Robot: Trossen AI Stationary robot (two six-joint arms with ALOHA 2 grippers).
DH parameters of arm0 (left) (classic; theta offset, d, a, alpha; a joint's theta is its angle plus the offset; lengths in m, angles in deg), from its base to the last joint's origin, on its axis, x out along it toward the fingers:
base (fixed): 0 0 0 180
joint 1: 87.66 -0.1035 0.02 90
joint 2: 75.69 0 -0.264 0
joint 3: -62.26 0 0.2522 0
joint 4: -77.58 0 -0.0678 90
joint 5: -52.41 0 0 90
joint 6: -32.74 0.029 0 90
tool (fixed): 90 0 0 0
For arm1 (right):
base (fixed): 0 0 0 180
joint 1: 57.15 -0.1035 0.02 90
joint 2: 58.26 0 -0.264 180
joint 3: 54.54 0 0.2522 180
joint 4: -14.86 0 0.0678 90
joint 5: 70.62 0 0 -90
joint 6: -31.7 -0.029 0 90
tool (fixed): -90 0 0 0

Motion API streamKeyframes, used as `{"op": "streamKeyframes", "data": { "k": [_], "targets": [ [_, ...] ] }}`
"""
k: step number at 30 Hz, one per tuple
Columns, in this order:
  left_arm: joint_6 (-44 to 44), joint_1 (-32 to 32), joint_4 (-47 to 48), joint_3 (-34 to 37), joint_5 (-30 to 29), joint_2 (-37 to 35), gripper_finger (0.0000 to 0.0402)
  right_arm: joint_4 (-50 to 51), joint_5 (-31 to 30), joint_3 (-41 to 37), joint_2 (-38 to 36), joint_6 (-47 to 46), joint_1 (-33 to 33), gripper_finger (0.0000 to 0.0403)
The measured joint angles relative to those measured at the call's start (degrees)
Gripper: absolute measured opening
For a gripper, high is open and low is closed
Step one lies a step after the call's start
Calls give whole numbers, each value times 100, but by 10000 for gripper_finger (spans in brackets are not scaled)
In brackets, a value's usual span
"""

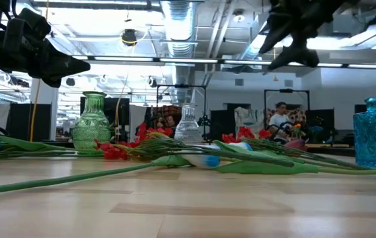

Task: Sort flowers into vase by color
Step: Put the top right red flowers into the transparent vase

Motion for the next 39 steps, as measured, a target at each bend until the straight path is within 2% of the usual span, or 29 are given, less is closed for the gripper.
{"op": "streamKeyframes", "data": {
  "k": [10, 17, 22, 39],
  "targets": [
    [0, 1, 2, 0, 1, 0, 0, 50, -193, 197, 1176, -623, -456, 240],
    [0, 0, 2, 0, 1, 0, 0, 1089, -193, 653, 2030, -644, -457, 240],
    [0, -1, 0, 0, 1, 0, 0, 1189, -185, 873, 2558, -625, -490, 240],
    [1, -1, 0, 0, 1, 1, 0, 1272, -18, 975, 3714, -342, -484, 240]
  ]
}}
